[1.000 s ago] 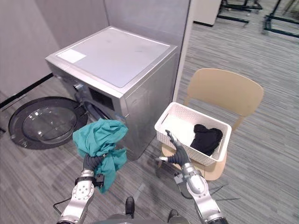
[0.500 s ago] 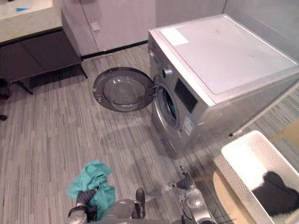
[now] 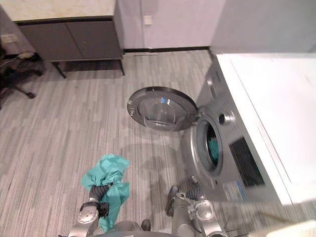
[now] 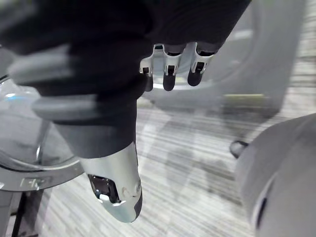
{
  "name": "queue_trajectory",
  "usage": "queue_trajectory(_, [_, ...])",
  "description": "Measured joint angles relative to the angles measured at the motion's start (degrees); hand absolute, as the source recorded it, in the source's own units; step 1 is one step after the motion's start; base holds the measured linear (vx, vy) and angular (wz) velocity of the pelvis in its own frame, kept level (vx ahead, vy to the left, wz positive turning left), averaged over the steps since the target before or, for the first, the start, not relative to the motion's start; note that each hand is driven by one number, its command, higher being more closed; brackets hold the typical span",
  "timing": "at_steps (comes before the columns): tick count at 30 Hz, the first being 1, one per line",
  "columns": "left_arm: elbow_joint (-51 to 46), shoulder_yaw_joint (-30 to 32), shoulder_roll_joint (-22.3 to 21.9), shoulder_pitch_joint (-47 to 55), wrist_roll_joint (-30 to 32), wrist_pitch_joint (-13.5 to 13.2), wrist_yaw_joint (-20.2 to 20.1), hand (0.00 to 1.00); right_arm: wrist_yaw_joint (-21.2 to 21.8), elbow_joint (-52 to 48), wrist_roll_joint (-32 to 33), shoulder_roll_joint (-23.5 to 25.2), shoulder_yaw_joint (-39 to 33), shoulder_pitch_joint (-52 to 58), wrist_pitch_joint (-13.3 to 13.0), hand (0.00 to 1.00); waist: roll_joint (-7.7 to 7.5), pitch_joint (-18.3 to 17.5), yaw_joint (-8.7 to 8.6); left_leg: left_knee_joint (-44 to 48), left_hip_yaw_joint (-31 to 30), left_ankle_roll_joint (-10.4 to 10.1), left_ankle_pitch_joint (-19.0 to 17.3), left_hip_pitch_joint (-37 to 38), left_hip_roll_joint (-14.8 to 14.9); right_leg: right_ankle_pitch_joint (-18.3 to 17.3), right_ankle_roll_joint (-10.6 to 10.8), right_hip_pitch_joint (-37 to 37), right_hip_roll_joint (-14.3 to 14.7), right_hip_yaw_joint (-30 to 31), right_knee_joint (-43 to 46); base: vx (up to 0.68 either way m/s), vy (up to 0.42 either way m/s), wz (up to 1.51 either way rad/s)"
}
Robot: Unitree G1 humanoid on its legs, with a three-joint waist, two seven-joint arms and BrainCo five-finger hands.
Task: Pick up the laundry basket with both hands and put the clothes into the washing machine.
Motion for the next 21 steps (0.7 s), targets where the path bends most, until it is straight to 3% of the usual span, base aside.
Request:
queue_trajectory(1, [0.3, 0.2, -0.5, 0.9, -0.1, 0.1, 0.1, 1.00, -0.1, -1.3, 0.2, 0.1, 0.1, -0.6, -0.1, 0.00, 0.79, 0.2, 1.51, 8.3, 3.1, 1.0, 4.5, -2.6, 3.5, -0.7, -0.9, 2.9, 2.4, 2.0, -2.3, 0.66, -0.088, -0.98])
queue_trajectory(2, [1.2, 0.0, -0.5, 0.6, -0.1, 0.1, 0.0, 1.00, -0.2, -2.1, 0.7, 0.2, 0.1, -1.0, -0.3, 0.00, 0.50, 0.8, 2.20, 13.4, 5.1, 2.9, 4.9, -4.4, 5.5, -0.8, -1.2, 6.1, 3.8, 3.9, -4.5, 0.53, -0.062, -0.94])
queue_trajectory(3, [1.3, -0.1, -0.6, 0.4, -0.1, 0.1, -0.2, 1.00, -0.3, -2.1, 0.8, 0.5, 0.0, -1.3, -0.3, 0.00, 0.08, 1.0, 2.11, 14.1, 5.5, 3.5, 3.7, -4.8, 5.9, -1.0, -1.2, 7.4, 4.0, 4.8, -5.4, 0.48, -0.060, -0.78])
queue_trajectory(4, [1.3, -0.1, -1.0, -0.2, -0.1, 0.0, -0.8, 1.00, -0.3, -2.1, 1.5, 1.2, -0.2, -1.9, -0.3, 0.00, -1.18, 1.8, 2.08, 12.4, 5.5, 3.8, 0.4, -5.8, 5.9, -1.1, -1.2, 10.1, 3.9, 7.3, -7.4, 0.41, -0.032, -0.62])
queue_trajectory(6, [1.3, -0.2, -2.0, -1.3, -0.1, 0.0, -1.1, 1.00, -1.0, -2.0, 1.7, 1.3, -1.3, -2.8, -0.3, 0.00, -1.59, 2.1, 2.13, 4.3, 3.2, 3.3, -2.6, -7.5, 5.6, -1.0, -1.2, 11.4, 3.8, 11.4, -7.8, 0.38, 0.039, -0.87])
queue_trajectory(8, [1.3, -0.8, -2.1, -2.0, 0.0, 0.0, -1.2, 1.00, -1.2, -1.8, 1.7, 1.4, -1.7, -3.2, -0.2, 0.00, -1.68, 2.5, 2.09, -5.5, -2.2, 2.4, -2.8, -7.8, 4.5, -1.0, -1.1, 12.4, 3.6, 14.7, -7.8, 0.28, 0.155, -1.07])
queue_trajectory(10, [1.3, -1.5, -2.1, -2.4, 0.2, -0.1, -1.1, 1.00, -1.3, -1.7, 1.6, 1.8, -2.3, -3.0, -0.2, 0.00, -1.22, 2.5, 2.11, -17.8, -9.7, -0.8, 0.7, -6.3, 3.9, -1.6, 1.6, 13.1, 3.6, 18.0, -7.4, 0.26, 0.225, -1.23])
queue_trajectory(11, [1.4, -2.2, -2.5, -2.3, 0.3, -0.3, -1.1, 1.00, -1.2, -1.8, 1.6, 1.4, -2.3, -2.6, -0.4, 0.00, 1.03, 2.3, 2.05, -23.8, -12.3, -2.4, 11.6, -5.7, 6.5, -3.3, 4.5, 13.9, 5.2, 20.1, -7.6, 0.25, 0.310, -1.33])
queue_trajectory(12, [2.6, -2.7, -2.8, -3.7, 0.4, -0.3, -1.2, 1.00, -1.3, -1.1, 1.6, 1.3, -2.7, -2.5, -0.2, 0.00, 1.70, 2.7, 2.03, -22.8, -12.0, 0.2, 10.0, -5.4, 7.0, -4.6, 6.3, 14.0, 5.4, 22.6, -7.8, 0.23, 0.324, -1.22])
queue_trajectory(14, [3.1, -3.9, -1.6, -5.6, 0.7, -0.3, -1.2, 1.00, -1.2, -1.4, 1.5, 2.2, -2.5, -1.1, -0.2, 0.00, -0.04, 2.5, 1.91, -24.5, -8.4, 0.3, 10.3, -5.1, 5.5, -4.0, 7.2, 12.2, 2.9, 24.8, -7.9, 0.12, 0.336, -0.83])
queue_trajectory(16, [3.1, -4.6, -0.4, -5.8, 0.8, -0.3, -1.2, 1.00, -1.2, -1.3, 1.1, 3.4, -2.3, 0.2, -0.2, 0.00, -0.75, 2.3, 2.00, -26.4, -4.0, 1.4, 10.2, -3.9, 5.0, -2.5, 8.8, 10.8, 1.6, 28.6, -9.2, 0.03, 0.264, -1.03])
queue_trajectory(18, [3.1, -4.5, 1.4, -5.3, 0.9, -0.2, -1.3, 1.00, -1.2, -1.3, 1.1, 4.0, -1.3, 0.1, -0.2, 0.00, -1.44, 2.3, 1.90, -27.3, 3.0, 3.7, 9.3, -2.4, 5.2, -1.1, 10.5, 8.9, 0.7, 33.5, -10.3, -0.03, 0.173, -1.44])
queue_trajectory(19, [3.1, -4.5, 1.6, -5.2, 0.9, -0.2, -1.3, 1.00, -1.2, -1.2, 1.1, 4.0, -1.1, -0.1, -0.2, 0.00, -1.44, 2.3, 1.80, -27.2, 4.5, 4.2, 9.0, -2.4, 5.6, -0.4, 10.5, 8.1, 0.7, 33.2, -10.3, -0.06, 0.086, -1.55])
queue_trajectory(21, [3.0, -4.3, 2.4, -5.1, 0.9, 0.0, -1.2, 1.00, -1.2, 0.5, 1.1, 4.0, -0.8, -1.4, -0.1, 0.00, -1.42, 2.3, 1.98, -27.3, 10.5, 4.8, 8.6, -2.4, 8.1, 1.6, 8.0, 5.4, 0.0, 22.7, -9.7, -0.07, -0.001, -1.32])
